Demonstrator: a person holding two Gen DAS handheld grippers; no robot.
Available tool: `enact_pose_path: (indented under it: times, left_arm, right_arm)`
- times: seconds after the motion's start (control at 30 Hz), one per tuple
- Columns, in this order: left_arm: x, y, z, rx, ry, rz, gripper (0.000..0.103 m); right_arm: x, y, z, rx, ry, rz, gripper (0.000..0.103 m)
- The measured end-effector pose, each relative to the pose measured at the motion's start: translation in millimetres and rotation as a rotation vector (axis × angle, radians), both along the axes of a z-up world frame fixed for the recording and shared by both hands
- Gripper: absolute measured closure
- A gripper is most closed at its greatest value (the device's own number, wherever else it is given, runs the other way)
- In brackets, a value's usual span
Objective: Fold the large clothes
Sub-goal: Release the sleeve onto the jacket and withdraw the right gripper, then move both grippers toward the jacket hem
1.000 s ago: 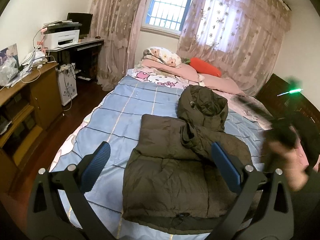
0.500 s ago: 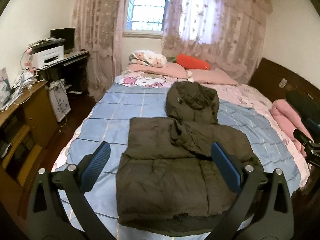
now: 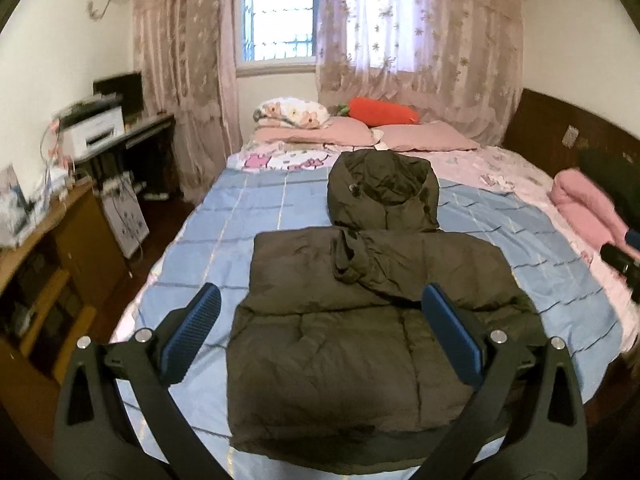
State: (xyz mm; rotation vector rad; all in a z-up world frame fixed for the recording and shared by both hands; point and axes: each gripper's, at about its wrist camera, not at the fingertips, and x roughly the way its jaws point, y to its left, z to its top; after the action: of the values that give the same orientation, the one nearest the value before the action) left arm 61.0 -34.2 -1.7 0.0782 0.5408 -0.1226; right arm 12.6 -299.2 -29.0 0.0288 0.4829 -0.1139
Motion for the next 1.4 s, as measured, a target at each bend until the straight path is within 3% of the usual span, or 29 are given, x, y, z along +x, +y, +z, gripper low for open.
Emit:
enact_pose_path:
  times: [0.43, 0.67, 0.87, 1.03, 1.17, 1.3, 1.4]
  left_arm:
    - [7.3, 9.0, -1.8, -0.035, 0.031, -0.011, 0.002]
    - [39.6, 3.6, -5.4, 0.023, 0.082, -0.030, 0.002]
    - [123.5, -4.2, 6.4, 0.018, 0.201, -0.071, 0.002]
    - [213.5, -26.4, 20.1, 0.034, 0.247, -0.083, 0.002]
    - [282.1, -46.3, 22.7, 0.020, 0.288, -0.094, 0.002]
    - [357.2, -62.1, 14.7, -0.046, 0.354, -0.081, 0.002]
    - [410.6, -75.2, -1.1, -0.019, 0.381, -0.053, 0.002]
  right_arm:
    - [5.2, -0.1, -7.5, -0.023, 0.030, 0.000, 0.001]
    - [28.6, 2.3, 1.8, -0.062, 0.035, 0.041, 0.001]
    - [89.9, -14.8, 32.9, -0.054, 0.063, 0.081, 0.001]
    - [171.8, -47.5, 48.0, 0.065, 0.097, 0.094, 0.001]
    - [250.2, -61.6, 40.2, 0.118, 0.203, 0.074, 0.001]
    - [318.5, -73.3, 29.8, 0.122, 0.232, 0.009, 0.001]
    - [374.7, -82.4, 11.9, 0.165, 0.289, 0.000, 0.001]
